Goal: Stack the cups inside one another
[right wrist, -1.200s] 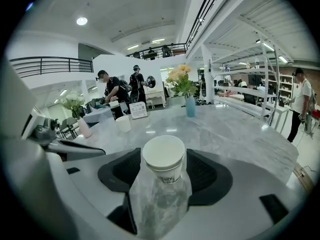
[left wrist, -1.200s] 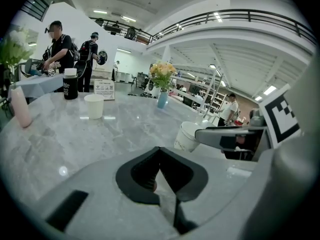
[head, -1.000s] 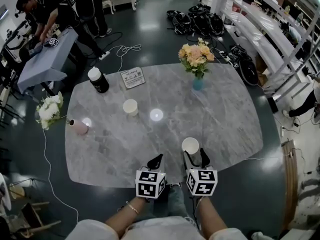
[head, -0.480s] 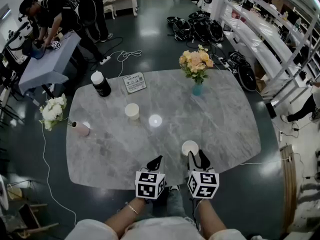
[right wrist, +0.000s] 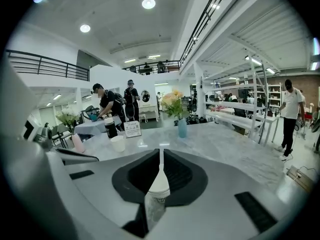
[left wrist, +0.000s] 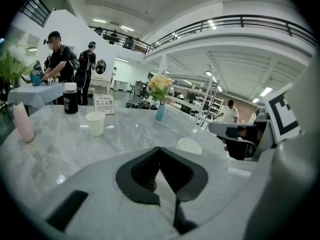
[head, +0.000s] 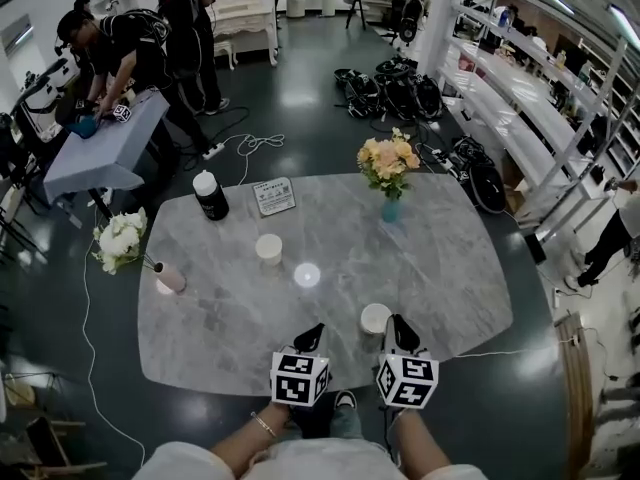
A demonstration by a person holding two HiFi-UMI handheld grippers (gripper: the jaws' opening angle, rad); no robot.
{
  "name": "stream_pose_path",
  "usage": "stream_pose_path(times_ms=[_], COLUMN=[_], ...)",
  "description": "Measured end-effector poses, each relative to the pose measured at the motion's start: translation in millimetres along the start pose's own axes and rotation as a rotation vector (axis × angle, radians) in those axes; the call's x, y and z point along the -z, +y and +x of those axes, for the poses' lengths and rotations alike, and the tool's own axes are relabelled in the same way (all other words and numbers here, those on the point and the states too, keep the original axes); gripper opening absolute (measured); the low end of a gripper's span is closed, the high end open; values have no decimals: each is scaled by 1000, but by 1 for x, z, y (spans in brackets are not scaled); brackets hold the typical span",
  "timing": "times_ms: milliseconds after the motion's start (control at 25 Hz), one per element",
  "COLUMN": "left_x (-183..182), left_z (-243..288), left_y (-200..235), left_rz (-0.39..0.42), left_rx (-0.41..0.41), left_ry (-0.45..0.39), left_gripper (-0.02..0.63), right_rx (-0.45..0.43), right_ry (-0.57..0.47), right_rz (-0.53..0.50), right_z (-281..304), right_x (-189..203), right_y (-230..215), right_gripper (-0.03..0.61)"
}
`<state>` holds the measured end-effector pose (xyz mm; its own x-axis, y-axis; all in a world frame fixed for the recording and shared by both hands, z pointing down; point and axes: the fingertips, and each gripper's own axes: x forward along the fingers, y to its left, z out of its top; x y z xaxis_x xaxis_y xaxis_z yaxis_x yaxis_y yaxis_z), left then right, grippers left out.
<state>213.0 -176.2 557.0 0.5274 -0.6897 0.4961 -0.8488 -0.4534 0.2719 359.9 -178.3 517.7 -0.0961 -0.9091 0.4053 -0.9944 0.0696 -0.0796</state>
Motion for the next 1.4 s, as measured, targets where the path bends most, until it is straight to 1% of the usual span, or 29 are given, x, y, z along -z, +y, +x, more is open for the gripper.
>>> stream_pose_path(times_ms=[240,560,840,1160,1320,1400], left_x=[-21,-32,-31,-28,-28,-28], left_z=[-10,-17,-15,-14,-14,-14], left_y=[0,2,2,0,1,2], left_rz=[32,37,26,66,39,39], left_rx=[7,3,4,6,11,4], left_ry=[-54,-89,-86,-76,-80,-79], left_gripper=[-3,-4,-4,-4,-4,-4], right_rx=[9,10,12,22,20,18], right_ry=[-37,-58,-49,-34,-31,-30], right_rz=[-10,-6,1,-5,-5,-6], right_z=[-4,-9,-11,-13,-12,-11], right_x=[-18,-23,-18,-14,-14,-14], right_y=[3,5,3,1,2,3], right_gripper=[20,20,20,20,20,20])
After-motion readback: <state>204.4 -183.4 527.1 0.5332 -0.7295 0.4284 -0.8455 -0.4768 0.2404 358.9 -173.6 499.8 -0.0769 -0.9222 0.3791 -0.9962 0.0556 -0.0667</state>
